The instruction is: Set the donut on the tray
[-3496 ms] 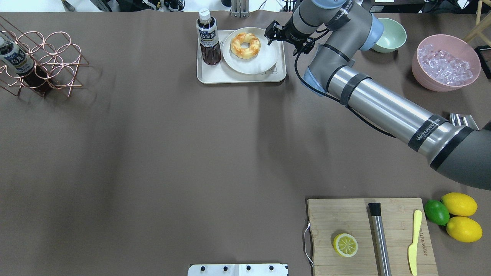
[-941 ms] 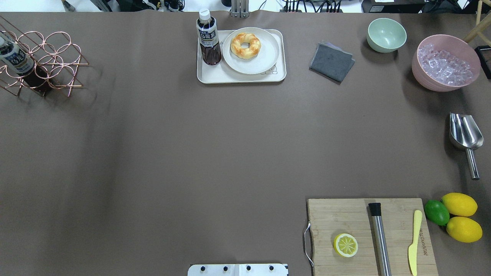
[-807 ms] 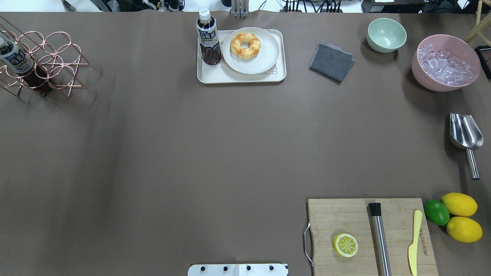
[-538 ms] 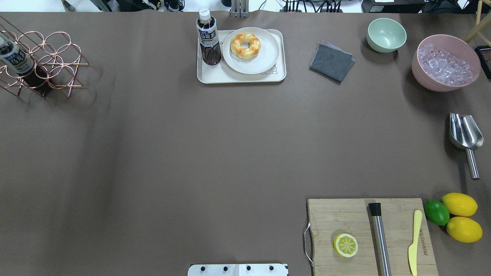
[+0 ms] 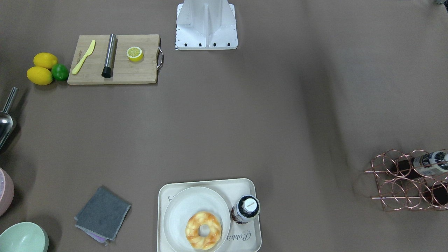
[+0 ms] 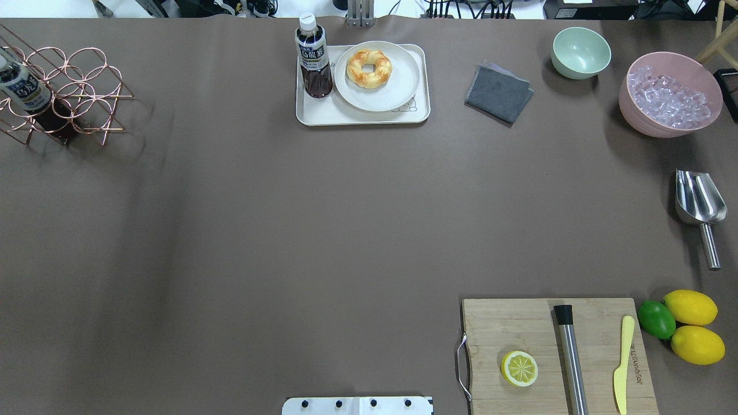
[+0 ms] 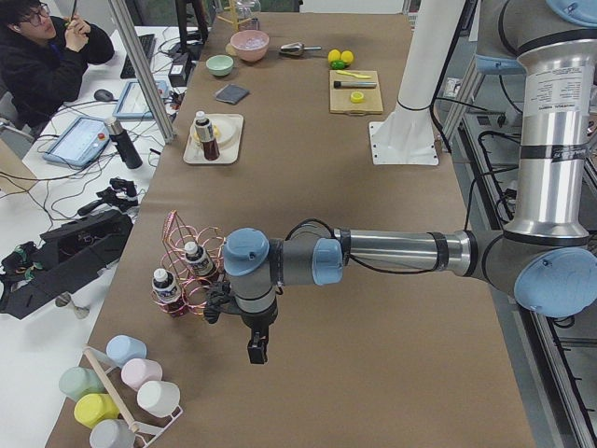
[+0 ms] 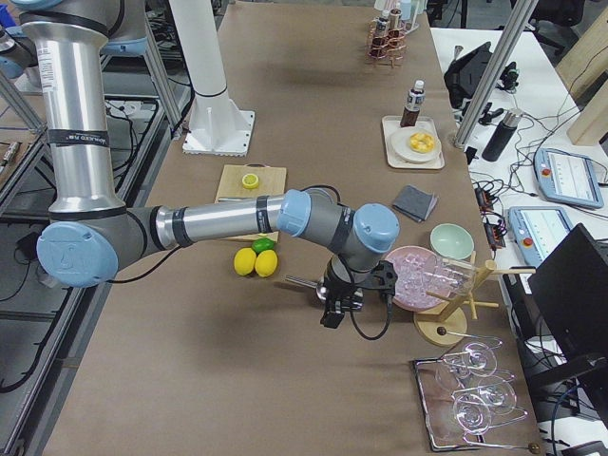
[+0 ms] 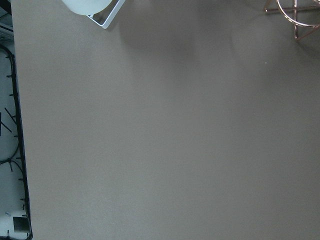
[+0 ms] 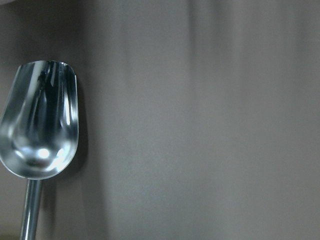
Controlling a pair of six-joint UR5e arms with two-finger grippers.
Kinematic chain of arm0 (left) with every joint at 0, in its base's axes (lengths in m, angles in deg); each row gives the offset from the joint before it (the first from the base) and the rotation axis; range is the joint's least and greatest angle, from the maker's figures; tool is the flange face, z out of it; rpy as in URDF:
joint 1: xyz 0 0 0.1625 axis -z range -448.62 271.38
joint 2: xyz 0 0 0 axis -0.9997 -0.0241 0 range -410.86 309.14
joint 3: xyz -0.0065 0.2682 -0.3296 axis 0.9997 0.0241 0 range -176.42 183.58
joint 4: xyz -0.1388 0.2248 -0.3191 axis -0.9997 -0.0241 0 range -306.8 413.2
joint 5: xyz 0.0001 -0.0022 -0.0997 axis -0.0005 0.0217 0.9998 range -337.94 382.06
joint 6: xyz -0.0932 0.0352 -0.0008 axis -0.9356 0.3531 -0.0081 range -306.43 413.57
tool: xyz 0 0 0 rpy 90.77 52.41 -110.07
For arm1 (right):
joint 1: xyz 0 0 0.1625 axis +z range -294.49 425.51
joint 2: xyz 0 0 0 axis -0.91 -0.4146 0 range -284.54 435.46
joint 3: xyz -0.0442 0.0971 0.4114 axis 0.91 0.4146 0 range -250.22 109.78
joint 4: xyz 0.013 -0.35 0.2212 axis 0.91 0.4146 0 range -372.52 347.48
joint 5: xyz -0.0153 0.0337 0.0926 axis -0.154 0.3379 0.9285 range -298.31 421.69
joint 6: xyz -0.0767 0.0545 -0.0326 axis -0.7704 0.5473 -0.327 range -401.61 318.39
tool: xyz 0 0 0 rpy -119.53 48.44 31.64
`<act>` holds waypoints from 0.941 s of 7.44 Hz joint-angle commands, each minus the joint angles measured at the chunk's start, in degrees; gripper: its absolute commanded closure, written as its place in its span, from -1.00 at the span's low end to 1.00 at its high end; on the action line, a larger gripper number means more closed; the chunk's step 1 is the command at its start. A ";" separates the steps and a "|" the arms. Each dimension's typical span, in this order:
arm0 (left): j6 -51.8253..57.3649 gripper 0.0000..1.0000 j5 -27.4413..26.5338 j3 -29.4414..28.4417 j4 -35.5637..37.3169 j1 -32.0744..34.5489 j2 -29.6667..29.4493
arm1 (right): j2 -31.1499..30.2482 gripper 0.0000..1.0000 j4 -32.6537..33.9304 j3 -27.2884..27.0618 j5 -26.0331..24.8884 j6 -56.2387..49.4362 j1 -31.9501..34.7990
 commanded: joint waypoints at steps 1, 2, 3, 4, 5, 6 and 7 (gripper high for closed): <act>0.10 -0.96 -0.26 -0.11 -0.02 -0.02 0.00 | -0.53 -0.99 -6.65 4.56 3.31 0.23 0.03; 0.10 -0.96 -0.52 -0.11 -0.02 -0.02 0.00 | -0.53 -0.99 -6.65 4.21 3.93 0.32 0.03; 0.10 -0.96 -0.87 -0.11 -0.02 -0.02 0.00 | -0.27 -0.99 -6.65 3.86 3.93 0.50 0.03; 0.10 -0.96 -0.87 -0.11 -0.02 -0.02 -0.09 | -0.18 -0.99 -6.65 3.77 3.93 0.50 0.03; 0.10 -0.96 -0.87 -0.11 -0.02 -0.02 0.00 | -0.09 -0.99 -6.65 3.77 3.93 0.58 0.03; 0.10 -0.96 -0.87 -0.11 -0.11 -0.02 -0.09 | 0.00 -0.99 -6.65 3.77 3.93 0.59 0.03; 0.10 -0.96 -0.87 -0.02 -0.11 -0.02 -0.09 | -0.09 -0.99 -6.73 3.77 3.93 0.59 0.03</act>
